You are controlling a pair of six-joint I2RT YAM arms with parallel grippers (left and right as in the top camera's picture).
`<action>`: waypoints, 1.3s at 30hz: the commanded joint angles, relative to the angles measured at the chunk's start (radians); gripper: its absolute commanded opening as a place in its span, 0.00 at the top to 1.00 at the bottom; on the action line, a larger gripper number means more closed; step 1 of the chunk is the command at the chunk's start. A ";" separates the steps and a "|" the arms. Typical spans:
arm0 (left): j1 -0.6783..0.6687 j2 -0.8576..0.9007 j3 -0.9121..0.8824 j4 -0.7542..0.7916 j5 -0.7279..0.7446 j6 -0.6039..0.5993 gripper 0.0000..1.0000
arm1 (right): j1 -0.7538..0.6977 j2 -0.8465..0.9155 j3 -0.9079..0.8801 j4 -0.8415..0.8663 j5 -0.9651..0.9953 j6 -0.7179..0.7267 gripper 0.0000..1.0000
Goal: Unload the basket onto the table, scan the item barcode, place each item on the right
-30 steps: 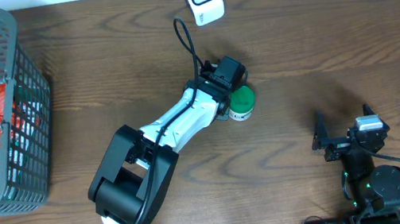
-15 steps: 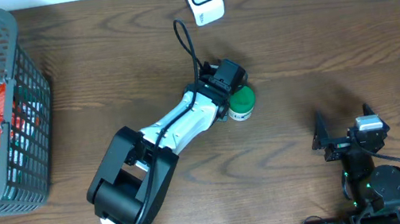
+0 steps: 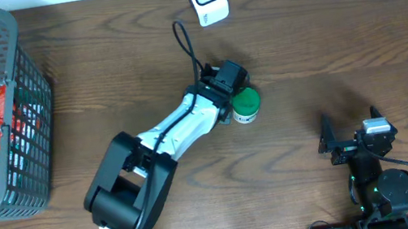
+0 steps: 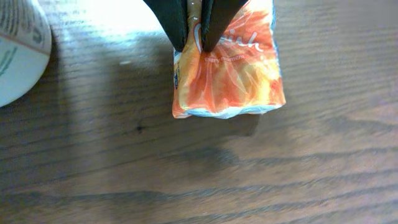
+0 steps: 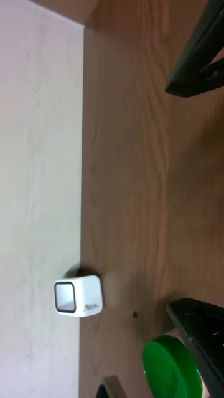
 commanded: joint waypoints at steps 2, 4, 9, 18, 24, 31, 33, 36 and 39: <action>0.035 -0.133 -0.017 -0.015 0.081 -0.047 0.93 | 0.001 -0.002 -0.002 -0.004 -0.005 0.010 0.01; 0.056 -0.172 -0.017 -0.019 0.148 -0.047 0.93 | 0.001 -0.002 -0.002 -0.004 -0.005 0.010 0.01; 0.143 -0.204 -0.017 -0.026 0.434 -0.048 0.93 | 0.001 -0.002 -0.002 -0.004 -0.005 0.010 0.01; 0.341 -0.201 -0.032 0.014 0.909 -0.047 0.93 | 0.001 -0.002 -0.002 -0.004 -0.005 0.010 0.01; 0.401 -0.196 -0.121 0.169 1.071 -0.048 0.93 | 0.001 -0.002 -0.002 -0.004 -0.005 0.010 0.01; 0.402 -0.182 -0.245 0.459 1.117 -0.168 0.93 | 0.001 -0.002 -0.002 -0.004 -0.005 0.010 0.01; 0.402 -0.182 -0.274 0.502 1.104 -0.169 0.93 | 0.001 -0.002 -0.002 -0.004 -0.005 0.010 0.01; 0.402 -0.176 -0.296 0.512 1.043 -0.171 0.93 | 0.001 -0.002 -0.002 -0.004 -0.005 0.010 0.01; 0.401 -0.156 -0.299 0.519 1.036 -0.171 0.93 | 0.001 -0.002 -0.002 -0.004 -0.005 0.010 0.01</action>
